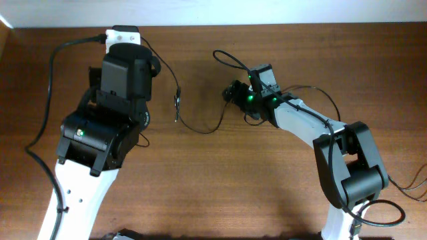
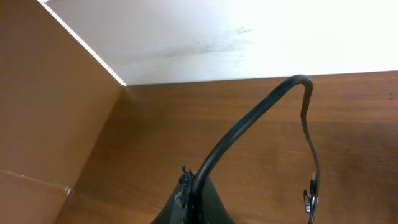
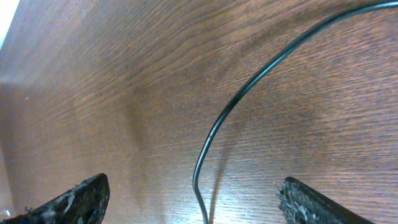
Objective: Untangle cables
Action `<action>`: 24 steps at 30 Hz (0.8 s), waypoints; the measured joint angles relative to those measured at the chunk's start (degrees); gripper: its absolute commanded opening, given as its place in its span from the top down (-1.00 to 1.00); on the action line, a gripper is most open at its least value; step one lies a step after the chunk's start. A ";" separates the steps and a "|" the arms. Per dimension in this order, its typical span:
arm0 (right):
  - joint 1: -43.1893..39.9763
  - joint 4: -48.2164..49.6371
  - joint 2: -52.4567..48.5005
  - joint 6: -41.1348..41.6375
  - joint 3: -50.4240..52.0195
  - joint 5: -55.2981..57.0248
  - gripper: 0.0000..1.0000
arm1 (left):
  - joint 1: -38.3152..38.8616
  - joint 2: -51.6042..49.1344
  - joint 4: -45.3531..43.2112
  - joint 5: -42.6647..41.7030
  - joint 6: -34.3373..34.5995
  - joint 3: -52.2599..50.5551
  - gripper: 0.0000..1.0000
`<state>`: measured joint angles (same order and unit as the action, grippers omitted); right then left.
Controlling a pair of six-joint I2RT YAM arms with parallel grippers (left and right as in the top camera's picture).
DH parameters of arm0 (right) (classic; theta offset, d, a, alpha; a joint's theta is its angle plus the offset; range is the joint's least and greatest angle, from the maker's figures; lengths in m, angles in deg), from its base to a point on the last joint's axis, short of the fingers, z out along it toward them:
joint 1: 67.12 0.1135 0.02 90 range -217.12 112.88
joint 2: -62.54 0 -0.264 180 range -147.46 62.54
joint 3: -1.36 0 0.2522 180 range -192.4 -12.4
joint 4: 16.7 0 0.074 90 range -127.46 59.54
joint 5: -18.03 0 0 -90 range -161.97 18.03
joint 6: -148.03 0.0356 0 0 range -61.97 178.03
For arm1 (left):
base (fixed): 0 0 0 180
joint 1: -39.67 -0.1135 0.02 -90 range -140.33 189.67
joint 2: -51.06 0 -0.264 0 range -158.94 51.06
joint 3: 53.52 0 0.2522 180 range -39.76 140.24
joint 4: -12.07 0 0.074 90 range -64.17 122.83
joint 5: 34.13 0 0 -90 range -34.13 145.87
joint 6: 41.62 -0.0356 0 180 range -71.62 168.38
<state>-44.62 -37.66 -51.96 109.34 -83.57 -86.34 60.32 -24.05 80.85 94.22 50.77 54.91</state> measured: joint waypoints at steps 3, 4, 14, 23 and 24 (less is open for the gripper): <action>0.00 0.04 0.00 1.53 0.00 1.16 -0.74 | 0.00 0.00 0.00 -2.25 0.02 0.00 1.00; 0.00 0.02 0.00 2.54 0.00 2.36 -0.74 | 0.00 0.00 0.00 -2.84 0.00 0.00 1.00; 0.00 11.72 -5.70 11.19 -0.24 6.67 -0.36 | 0.00 0.00 0.02 -8.28 0.00 0.00 1.00; -0.35 12.35 -6.69 13.73 -0.26 10.73 0.92 | 0.00 0.00 0.04 -9.49 0.00 0.00 1.00; -0.83 12.57 -6.69 13.70 -0.26 10.71 0.92 | 0.00 0.00 0.04 -9.92 0.00 0.00 1.00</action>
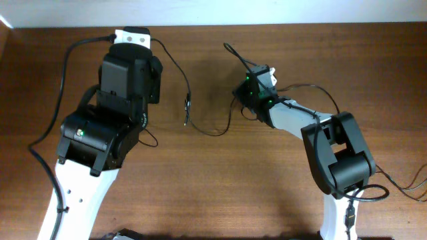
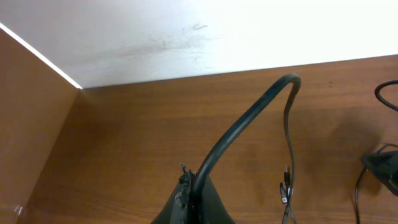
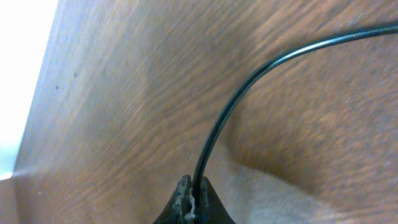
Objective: Untangle cables
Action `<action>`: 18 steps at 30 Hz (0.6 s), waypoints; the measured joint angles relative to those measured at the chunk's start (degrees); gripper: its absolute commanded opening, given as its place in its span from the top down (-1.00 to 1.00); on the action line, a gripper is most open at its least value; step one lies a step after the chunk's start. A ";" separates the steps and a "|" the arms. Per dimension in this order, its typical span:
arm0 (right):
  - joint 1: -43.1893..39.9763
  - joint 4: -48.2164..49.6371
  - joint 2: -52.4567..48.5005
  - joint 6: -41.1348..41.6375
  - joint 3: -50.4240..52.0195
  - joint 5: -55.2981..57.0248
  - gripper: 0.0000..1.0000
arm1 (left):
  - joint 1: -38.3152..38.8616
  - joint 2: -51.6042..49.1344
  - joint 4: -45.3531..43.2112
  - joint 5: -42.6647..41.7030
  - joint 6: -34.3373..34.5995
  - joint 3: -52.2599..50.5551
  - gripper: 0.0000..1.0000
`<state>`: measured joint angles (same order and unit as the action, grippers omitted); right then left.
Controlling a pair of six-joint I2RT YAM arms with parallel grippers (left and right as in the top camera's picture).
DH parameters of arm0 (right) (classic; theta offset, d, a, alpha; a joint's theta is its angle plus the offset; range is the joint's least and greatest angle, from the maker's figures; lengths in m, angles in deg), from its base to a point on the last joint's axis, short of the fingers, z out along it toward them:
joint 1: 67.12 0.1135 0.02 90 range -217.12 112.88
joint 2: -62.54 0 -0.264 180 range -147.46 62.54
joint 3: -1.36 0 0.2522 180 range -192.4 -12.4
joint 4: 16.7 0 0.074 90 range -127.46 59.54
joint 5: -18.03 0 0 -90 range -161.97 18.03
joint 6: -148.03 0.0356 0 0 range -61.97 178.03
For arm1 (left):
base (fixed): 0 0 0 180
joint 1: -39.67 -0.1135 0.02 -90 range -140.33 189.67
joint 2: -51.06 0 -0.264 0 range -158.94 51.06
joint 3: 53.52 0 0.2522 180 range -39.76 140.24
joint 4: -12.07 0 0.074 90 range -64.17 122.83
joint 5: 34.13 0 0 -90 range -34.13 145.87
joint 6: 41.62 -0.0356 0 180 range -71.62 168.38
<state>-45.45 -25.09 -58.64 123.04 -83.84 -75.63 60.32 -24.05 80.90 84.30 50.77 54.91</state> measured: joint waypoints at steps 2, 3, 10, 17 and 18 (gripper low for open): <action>-3.02 0.79 0.00 0.13 0.00 -1.25 0.92 | 0.00 0.00 0.07 -0.79 0.00 0.00 1.00; -4.31 0.94 0.00 0.11 0.00 -1.57 0.92 | 0.00 0.00 0.11 -0.87 0.02 0.00 1.00; -20.24 -2.03 0.00 0.33 0.00 -7.63 0.92 | 0.00 0.00 0.22 -1.27 0.00 0.00 1.00; -38.95 -12.15 0.17 -4.70 -1.31 -11.39 0.92 | 0.00 0.00 0.22 -1.18 0.00 0.00 1.00; -46.31 -14.51 0.57 -7.21 -1.64 -12.31 0.92 | 0.00 0.00 0.22 -0.81 0.00 0.00 1.00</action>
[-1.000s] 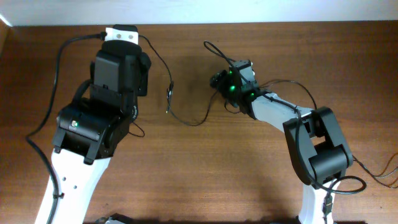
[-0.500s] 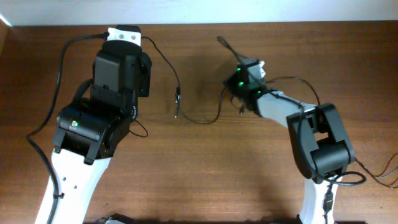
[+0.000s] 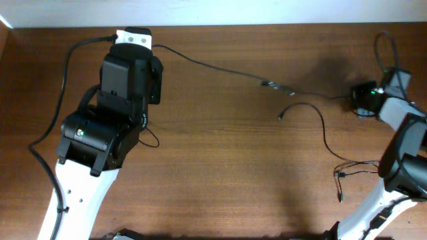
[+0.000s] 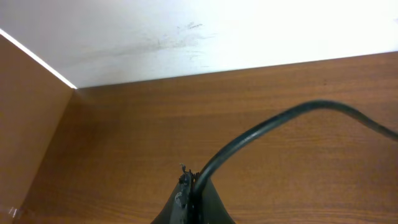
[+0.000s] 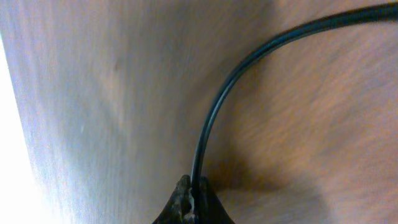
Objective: Untangle cables
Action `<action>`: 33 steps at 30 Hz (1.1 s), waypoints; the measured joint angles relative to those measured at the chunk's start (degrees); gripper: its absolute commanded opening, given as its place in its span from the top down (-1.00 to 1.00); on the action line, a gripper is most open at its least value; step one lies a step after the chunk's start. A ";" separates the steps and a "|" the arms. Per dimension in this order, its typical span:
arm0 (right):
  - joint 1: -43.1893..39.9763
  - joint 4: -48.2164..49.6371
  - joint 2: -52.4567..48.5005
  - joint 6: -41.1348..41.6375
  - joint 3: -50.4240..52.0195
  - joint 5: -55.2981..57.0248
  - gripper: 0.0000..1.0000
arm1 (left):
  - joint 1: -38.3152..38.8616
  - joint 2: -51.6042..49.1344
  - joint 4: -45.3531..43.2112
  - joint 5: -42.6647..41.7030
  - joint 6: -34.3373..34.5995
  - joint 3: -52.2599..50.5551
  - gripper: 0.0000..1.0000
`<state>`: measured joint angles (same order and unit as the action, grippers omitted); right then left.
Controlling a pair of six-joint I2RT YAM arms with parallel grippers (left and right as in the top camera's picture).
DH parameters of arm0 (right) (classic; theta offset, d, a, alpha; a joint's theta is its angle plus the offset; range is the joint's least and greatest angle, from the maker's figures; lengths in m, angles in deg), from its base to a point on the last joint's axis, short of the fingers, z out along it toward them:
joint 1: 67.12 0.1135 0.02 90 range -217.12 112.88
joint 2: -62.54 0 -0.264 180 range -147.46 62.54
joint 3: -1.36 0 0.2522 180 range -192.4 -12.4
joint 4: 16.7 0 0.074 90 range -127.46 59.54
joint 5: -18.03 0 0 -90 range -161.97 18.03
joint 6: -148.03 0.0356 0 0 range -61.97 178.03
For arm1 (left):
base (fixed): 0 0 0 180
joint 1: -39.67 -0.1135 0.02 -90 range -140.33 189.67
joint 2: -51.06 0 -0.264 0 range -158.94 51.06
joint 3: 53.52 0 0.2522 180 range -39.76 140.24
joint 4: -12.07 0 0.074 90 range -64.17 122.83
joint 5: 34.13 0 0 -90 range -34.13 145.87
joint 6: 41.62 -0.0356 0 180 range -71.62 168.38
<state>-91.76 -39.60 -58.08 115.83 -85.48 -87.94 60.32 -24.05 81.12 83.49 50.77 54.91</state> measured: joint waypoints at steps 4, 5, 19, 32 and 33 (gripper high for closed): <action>-4.92 -1.16 0.13 -4.11 -0.07 -1.31 0.92 | 0.00 0.00 -0.07 2.29 0.00 0.00 1.00; -6.75 -1.18 0.13 -4.90 -0.07 -1.31 0.92 | 0.00 0.00 -0.09 3.39 0.02 0.00 1.00; -11.37 3.15 -0.04 -7.65 0.57 0.39 0.92 | 0.00 0.00 0.42 6.27 0.00 0.00 1.00; -11.54 23.17 -1.18 -18.84 -2.62 4.81 0.92 | 0.00 0.00 0.20 6.29 0.00 0.00 1.00; -11.63 24.65 -1.18 -19.02 -3.58 5.07 0.92 | 0.00 0.00 0.04 6.27 0.00 0.00 1.00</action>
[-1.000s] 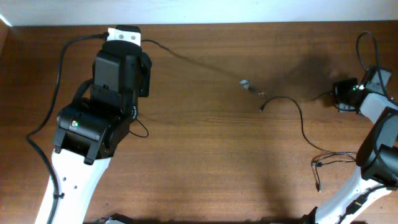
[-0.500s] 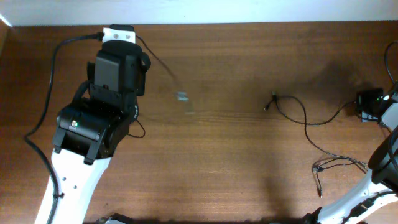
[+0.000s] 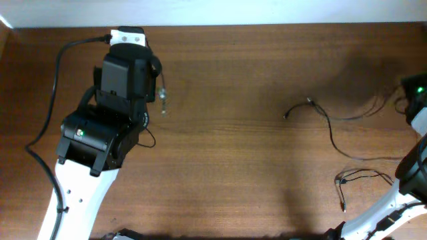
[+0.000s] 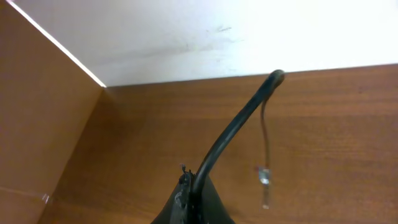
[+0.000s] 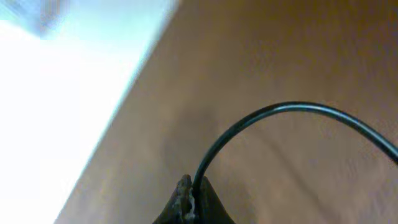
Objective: Untangle cables
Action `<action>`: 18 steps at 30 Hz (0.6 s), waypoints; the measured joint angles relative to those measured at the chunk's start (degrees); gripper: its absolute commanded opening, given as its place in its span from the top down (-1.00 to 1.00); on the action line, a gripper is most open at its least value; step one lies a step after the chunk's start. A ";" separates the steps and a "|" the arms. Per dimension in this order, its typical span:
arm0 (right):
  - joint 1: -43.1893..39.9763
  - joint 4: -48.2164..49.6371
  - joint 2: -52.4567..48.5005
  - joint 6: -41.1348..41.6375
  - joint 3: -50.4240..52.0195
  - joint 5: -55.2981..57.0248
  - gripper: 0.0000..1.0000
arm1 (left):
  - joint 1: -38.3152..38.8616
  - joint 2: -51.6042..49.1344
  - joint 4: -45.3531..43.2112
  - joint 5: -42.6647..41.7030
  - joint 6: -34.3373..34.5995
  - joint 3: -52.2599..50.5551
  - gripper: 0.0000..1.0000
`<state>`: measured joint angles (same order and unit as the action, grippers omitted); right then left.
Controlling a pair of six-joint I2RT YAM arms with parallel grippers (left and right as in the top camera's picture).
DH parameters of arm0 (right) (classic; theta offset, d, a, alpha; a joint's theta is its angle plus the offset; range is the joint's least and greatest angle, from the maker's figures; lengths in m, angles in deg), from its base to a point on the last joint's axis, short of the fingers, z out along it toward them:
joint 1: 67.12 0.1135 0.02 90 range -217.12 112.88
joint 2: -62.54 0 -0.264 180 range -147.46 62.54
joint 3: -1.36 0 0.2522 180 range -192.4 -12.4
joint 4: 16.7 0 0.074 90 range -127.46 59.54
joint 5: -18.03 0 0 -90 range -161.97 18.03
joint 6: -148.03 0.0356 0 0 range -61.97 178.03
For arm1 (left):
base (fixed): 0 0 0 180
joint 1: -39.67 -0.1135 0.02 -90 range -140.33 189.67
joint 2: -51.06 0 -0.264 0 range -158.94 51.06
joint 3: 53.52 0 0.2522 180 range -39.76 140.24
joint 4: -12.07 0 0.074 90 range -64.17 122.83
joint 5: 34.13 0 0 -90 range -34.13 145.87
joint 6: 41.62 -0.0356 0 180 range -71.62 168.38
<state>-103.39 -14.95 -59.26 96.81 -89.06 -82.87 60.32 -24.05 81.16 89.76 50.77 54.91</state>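
Note:
My left gripper is shut on a thick black cable at the table's back left. That cable bends over and thins, and its silver connector dangles free beside the gripper. At the far right edge my right gripper is shut on a thin black cable. This thin cable trails left across the table, and its free end lies apart from the other cable.
The wooden table runs to a white wall at the back and a brown side panel on the left. More thin wire with small plugs lies at the front right, near the right arm's base.
The left cable, then stretched rightward to a connector mid-table, now hangs slack beside the left gripper. The right gripper has shifted farther right, and its thin cable lies separate.
First the right gripper stood open around the thin cable mid-table, near the left cable's connector. Then it was shut on that cable. Later it was at the far right with both cables stretched across. Now the two cables lie apart.

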 measured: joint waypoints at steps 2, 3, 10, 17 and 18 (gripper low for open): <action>-0.70 2.25 0.00 -0.26 -2.14 0.55 0.92 | 0.00 -0.11 -0.55 0.02 0.00 0.00 1.00; -1.16 2.62 0.00 -0.28 -2.73 0.59 0.92 | 0.00 -0.31 -0.57 0.00 0.00 0.00 1.00; -5.88 -1.11 0.00 -0.50 -3.32 -2.27 -0.97 | 0.00 -4.46 -0.66 -0.02 0.00 0.00 1.00; -6.73 -1.36 0.00 -0.87 -3.32 -22.53 -0.97 | 0.00 -4.94 -0.68 -0.09 0.00 0.00 1.00; -6.73 -1.36 0.00 -0.90 -3.32 -26.95 -0.97 | 0.00 -4.94 -0.68 -0.22 0.00 0.00 1.00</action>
<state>-110.12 -16.30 -59.26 95.92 -92.38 -109.82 60.32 -28.99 80.48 89.54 50.77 54.91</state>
